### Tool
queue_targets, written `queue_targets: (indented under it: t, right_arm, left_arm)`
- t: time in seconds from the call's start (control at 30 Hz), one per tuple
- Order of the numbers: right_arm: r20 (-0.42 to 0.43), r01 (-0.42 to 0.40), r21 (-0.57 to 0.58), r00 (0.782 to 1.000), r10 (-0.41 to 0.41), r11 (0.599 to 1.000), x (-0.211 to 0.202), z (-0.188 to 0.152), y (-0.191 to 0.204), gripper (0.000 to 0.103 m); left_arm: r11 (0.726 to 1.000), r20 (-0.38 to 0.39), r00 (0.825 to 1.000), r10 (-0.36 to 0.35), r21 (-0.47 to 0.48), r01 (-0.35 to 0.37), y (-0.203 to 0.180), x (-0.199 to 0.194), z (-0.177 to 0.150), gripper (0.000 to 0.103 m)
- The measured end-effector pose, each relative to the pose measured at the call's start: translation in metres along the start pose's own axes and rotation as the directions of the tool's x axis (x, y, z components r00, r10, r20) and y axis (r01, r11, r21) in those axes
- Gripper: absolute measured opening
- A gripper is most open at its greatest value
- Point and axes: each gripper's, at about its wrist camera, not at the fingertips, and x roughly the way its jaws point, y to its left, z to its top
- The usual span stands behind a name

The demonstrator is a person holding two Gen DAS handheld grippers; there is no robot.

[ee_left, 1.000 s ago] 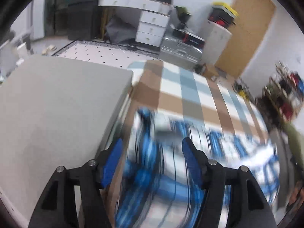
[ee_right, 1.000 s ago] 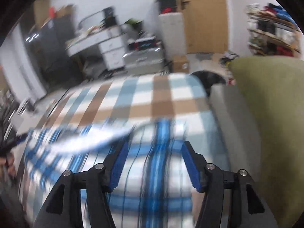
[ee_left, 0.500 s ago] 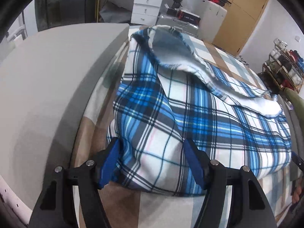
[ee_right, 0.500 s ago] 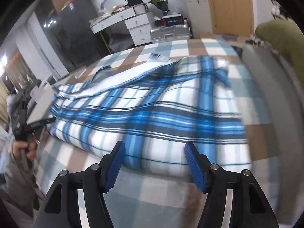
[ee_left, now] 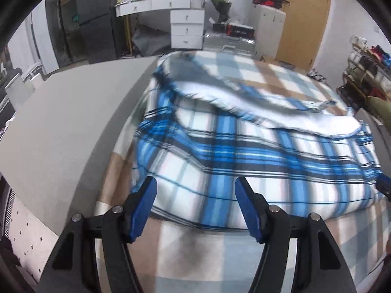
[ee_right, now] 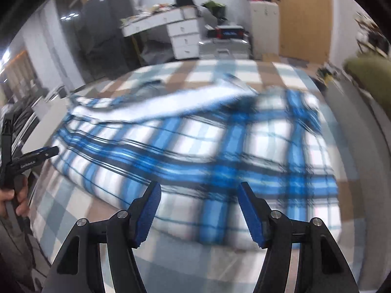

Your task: Fold large clothes

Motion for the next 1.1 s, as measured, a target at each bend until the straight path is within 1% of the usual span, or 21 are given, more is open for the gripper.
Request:
queue_targets:
  t: [0.07, 0.1, 0.17, 0.23, 0.33, 0.43, 0.5, 0.53, 0.6, 0.63, 0.67, 0.7, 0.73, 0.77, 0.83, 0.93, 1.0, 1.03, 1.07, 1.1]
  right_arm:
    - [0.012, -0.024, -0.021, 1.000, 0.024, 1.000, 0.004, 0.006, 0.016, 0.067]
    - [0.008, -0.037, -0.031, 0.999, 0.037, 0.999, 0.009, 0.007, 0.021, 0.069]
    - [-0.014, -0.050, -0.059, 0.999, 0.049, 0.997, 0.024, 0.006, 0.032, 0.070]
    - [-0.051, -0.029, -0.084, 0.998, 0.025, 0.996, 0.042, 0.002, 0.043, 0.070]
    - [-0.059, 0.009, -0.112, 0.998, -0.015, 0.994, 0.057, -0.008, 0.047, 0.070]
    - [-0.042, 0.027, -0.149, 0.999, -0.033, 0.989, 0.060, -0.014, 0.050, 0.071]
    - [-0.044, 0.026, -0.151, 0.999, -0.033, 0.988, 0.061, -0.013, 0.051, 0.071]
    - [-0.046, 0.022, -0.143, 0.999, -0.029, 0.990, 0.058, -0.011, 0.050, 0.071]
    - [-0.015, 0.015, -0.132, 1.000, -0.017, 0.991, 0.049, -0.009, 0.048, 0.071]
    - [0.007, 0.029, -0.135, 1.000, -0.028, 0.990, 0.046, -0.007, 0.047, 0.071]
    - [0.004, 0.050, -0.137, 0.999, -0.050, 0.989, 0.048, -0.007, 0.045, 0.071]
    - [-0.017, 0.057, -0.133, 0.998, -0.060, 0.989, 0.052, -0.006, 0.042, 0.072]
    - [-0.055, 0.048, -0.116, 0.997, -0.054, 0.992, 0.059, -0.007, 0.037, 0.072]
    - [-0.071, 0.038, -0.091, 0.996, -0.044, 0.995, 0.063, -0.009, 0.032, 0.073]
    - [-0.067, 0.018, -0.056, 0.997, -0.022, 0.998, 0.056, -0.008, 0.027, 0.073]
    - [-0.036, -0.014, 0.010, 0.999, 0.015, 1.000, 0.036, -0.011, 0.012, 0.073]
    - [-0.020, -0.031, 0.077, 0.999, 0.033, 0.997, 0.023, -0.016, -0.003, 0.073]
    - [-0.012, -0.041, 0.139, 0.999, 0.043, 0.989, 0.015, -0.022, -0.016, 0.073]
    - [-0.007, -0.050, 0.195, 0.999, 0.053, 0.980, 0.009, -0.028, -0.027, 0.073]
    - [-0.002, -0.060, 0.245, 0.998, 0.063, 0.968, 0.002, -0.035, -0.037, 0.073]
  left_arm:
    - [0.999, 0.011, 0.999, -0.038, 0.001, 0.038, -0.008, -0.003, 0.000, 0.062]
    - [0.998, 0.012, 0.998, -0.064, 0.003, 0.064, -0.014, -0.003, 0.000, 0.062]
    - [0.994, 0.010, 0.994, -0.105, 0.014, 0.104, -0.024, 0.000, 0.000, 0.062]
    - [0.990, 0.003, 0.990, -0.140, 0.037, 0.140, -0.038, 0.001, -0.003, 0.062]
    - [0.980, -0.020, 0.983, -0.182, 0.078, 0.183, -0.057, 0.009, -0.006, 0.062]
    - [0.972, -0.030, 0.984, -0.176, 0.152, 0.178, -0.079, 0.020, -0.008, 0.063]
    - [0.969, -0.019, 0.992, -0.128, 0.209, 0.129, -0.092, 0.027, -0.013, 0.063]
    - [0.968, -0.017, 0.994, -0.111, 0.223, 0.111, -0.094, 0.026, -0.016, 0.066]
    - [0.964, -0.029, 0.996, -0.090, 0.250, 0.095, -0.097, 0.032, -0.019, 0.072]
    - [0.963, -0.027, 0.996, -0.085, 0.255, 0.090, -0.097, 0.031, -0.021, 0.074]
    - [0.962, -0.022, 0.996, -0.083, 0.261, 0.086, -0.098, 0.031, -0.023, 0.075]
    - [0.959, -0.024, 0.996, -0.084, 0.269, 0.087, -0.097, 0.032, -0.023, 0.079]
    - [0.958, -0.025, 0.997, -0.079, 0.274, 0.083, -0.099, 0.033, -0.024, 0.079]
    - [0.958, -0.024, 0.997, -0.077, 0.274, 0.081, -0.099, 0.031, -0.025, 0.079]
    - [0.965, -0.019, 0.996, -0.090, 0.246, 0.091, -0.095, 0.023, -0.024, 0.079]
    - [0.979, 0.014, 0.989, -0.148, 0.144, 0.145, -0.072, 0.007, -0.022, 0.079]
    - [0.987, 0.029, 0.987, -0.159, 0.026, 0.159, -0.047, -0.004, -0.020, 0.079]
    - [0.986, 0.031, 0.986, -0.161, -0.027, 0.162, -0.035, -0.006, -0.021, 0.079]
    - [0.983, 0.030, 0.986, -0.162, -0.082, 0.164, -0.024, -0.008, -0.022, 0.079]
    - [0.971, 0.028, 0.985, -0.172, -0.164, 0.174, -0.007, -0.010, -0.024, 0.079]
